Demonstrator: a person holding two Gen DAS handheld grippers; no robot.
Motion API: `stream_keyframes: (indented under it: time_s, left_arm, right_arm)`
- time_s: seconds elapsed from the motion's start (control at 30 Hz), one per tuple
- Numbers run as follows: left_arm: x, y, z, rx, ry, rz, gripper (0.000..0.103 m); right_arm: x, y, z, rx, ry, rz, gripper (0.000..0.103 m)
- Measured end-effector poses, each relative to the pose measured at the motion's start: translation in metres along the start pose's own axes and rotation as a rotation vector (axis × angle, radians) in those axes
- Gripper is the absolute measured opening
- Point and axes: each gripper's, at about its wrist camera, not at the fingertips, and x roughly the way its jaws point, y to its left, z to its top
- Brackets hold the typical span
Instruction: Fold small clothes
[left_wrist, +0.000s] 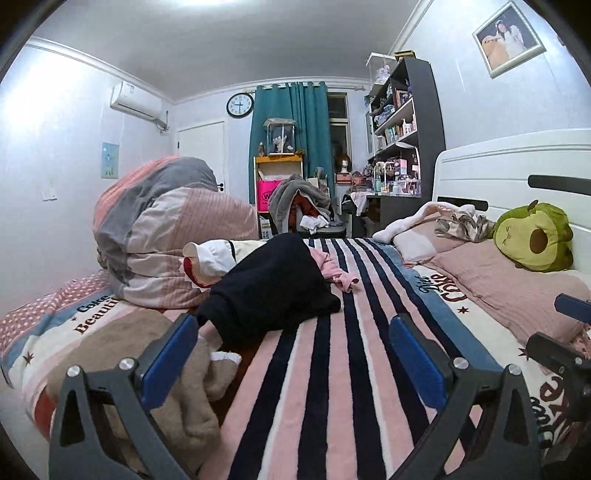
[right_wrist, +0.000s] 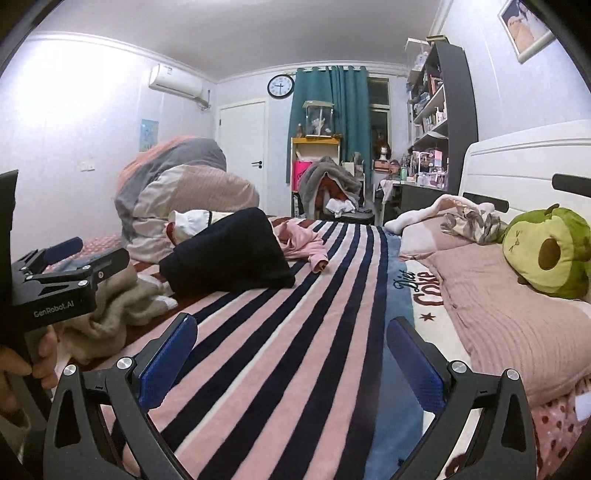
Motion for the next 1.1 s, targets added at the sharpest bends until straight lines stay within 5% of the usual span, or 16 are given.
stream_keyframes:
  time_s: [1.1]
  left_arm:
    - [-0.048, 0.001, 0.011, -0.004, -0.036, -0.012, 0.102]
  right_arm:
    - [-0.043, 0.005, -0.005, 0.008, -0.045, -0.004, 0.102]
